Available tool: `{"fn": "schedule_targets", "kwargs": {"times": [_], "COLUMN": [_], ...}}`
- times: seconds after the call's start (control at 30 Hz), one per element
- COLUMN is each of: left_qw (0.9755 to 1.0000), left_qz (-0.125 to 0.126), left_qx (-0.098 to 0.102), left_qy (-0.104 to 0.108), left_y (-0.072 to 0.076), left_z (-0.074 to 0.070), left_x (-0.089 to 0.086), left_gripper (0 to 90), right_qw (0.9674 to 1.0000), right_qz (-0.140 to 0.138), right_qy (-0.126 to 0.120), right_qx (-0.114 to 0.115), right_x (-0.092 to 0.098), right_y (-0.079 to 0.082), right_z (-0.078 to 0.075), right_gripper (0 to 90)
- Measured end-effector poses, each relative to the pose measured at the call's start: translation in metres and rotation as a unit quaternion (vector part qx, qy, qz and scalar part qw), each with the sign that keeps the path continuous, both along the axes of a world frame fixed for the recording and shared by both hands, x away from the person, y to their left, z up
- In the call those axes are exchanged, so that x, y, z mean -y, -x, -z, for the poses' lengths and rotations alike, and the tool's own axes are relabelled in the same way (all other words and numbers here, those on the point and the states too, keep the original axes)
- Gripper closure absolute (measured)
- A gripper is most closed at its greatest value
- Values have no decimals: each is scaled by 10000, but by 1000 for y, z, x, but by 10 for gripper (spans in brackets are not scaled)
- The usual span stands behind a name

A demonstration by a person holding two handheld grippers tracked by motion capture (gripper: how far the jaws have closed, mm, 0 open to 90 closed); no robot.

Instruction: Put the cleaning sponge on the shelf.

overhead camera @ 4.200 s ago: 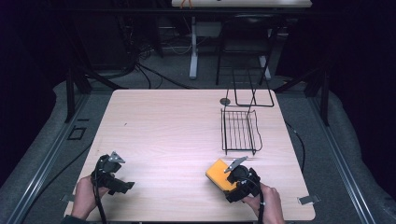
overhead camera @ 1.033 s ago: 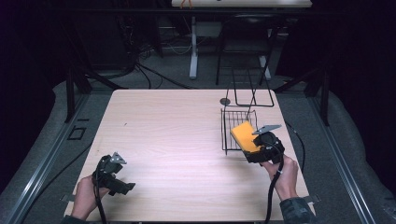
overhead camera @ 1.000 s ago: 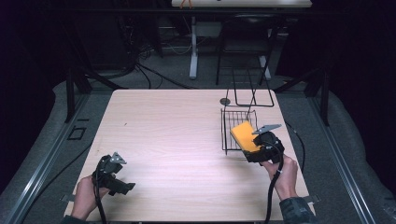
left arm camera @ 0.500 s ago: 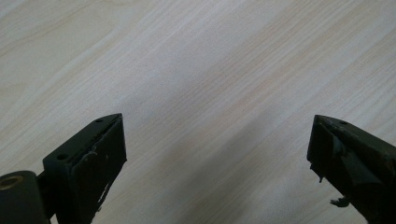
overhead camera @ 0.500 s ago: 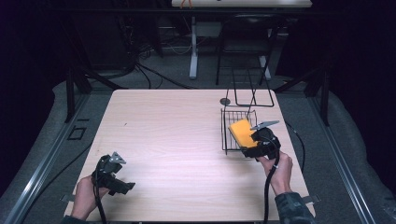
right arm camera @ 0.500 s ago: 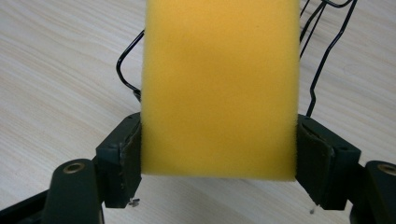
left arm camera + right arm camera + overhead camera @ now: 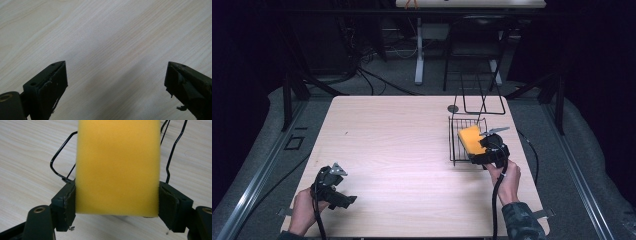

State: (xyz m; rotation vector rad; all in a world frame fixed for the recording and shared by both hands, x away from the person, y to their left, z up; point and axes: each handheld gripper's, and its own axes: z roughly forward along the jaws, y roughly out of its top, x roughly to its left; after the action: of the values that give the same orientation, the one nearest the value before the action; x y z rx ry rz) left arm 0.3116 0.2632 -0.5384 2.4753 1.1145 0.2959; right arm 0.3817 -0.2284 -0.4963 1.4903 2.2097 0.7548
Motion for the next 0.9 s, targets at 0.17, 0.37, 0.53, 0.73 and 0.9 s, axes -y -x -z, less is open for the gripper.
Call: {"fn": "schedule_targets", "kwargs": {"times": [0.17, 0.37, 0.53, 0.73, 0.9], "left_qw": [10000, 10000, 9999, 9999, 10000], "left_qz": [23, 27, 57, 52, 55], "left_qx": [-9, -38, -71, -67, -49], "left_qy": [-9, -26, -45, -72, -67], "left_y": [0, -1, -1, -1, -1], "left_z": [0, 1, 2, 2, 2], "left_x": [0, 1, 2, 2, 2], "left_gripper": [49, 50, 51, 55, 56], "right_qw": [9999, 9997, 9993, 9986, 9983], "right_qz": [119, 207, 311, 453, 499], "right_qy": [-38, -89, -146, -167, -166], "right_qx": [-39, -123, -137, -227, -256], "right_x": [-4, -5, -4, -2, -2], "right_y": [-7, -12, -15, -20, -23], "right_z": [4, 8, 10, 13, 16], "right_gripper": [251, 252, 252, 251, 250]}}
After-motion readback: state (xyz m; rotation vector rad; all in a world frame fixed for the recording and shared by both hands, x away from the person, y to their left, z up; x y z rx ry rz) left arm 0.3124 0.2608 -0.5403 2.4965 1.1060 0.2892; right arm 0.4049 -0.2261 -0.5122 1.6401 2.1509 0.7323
